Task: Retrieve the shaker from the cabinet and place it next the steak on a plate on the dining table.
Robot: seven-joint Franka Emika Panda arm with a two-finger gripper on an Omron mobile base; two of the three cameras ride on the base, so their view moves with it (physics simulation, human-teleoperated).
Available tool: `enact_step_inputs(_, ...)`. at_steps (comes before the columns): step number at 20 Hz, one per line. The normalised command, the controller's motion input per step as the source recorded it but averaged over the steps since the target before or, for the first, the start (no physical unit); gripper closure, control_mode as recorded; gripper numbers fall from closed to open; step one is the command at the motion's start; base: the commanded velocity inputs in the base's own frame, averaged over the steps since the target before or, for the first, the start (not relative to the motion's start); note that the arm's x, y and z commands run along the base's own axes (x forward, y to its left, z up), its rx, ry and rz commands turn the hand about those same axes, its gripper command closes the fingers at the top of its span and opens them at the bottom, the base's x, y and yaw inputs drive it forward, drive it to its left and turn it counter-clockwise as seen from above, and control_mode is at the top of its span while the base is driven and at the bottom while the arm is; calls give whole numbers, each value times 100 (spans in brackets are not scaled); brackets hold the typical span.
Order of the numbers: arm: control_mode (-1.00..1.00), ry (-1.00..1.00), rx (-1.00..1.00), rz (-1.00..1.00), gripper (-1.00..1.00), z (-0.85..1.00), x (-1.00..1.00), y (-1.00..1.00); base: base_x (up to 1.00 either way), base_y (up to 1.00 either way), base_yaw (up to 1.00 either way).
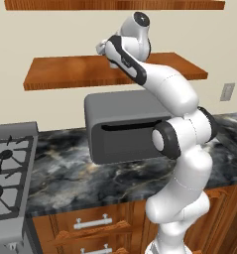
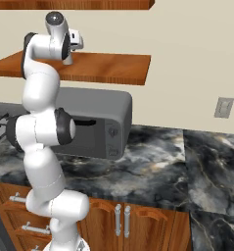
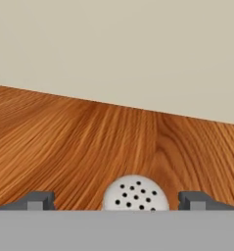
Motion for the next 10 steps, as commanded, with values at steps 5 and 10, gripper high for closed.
enact_step_inputs(5,-100,0,-1,0,-100,0,1,0,0,0,0)
enact_step_inputs(10,-100,0,-1,0,100,0,0,0,0,0,0)
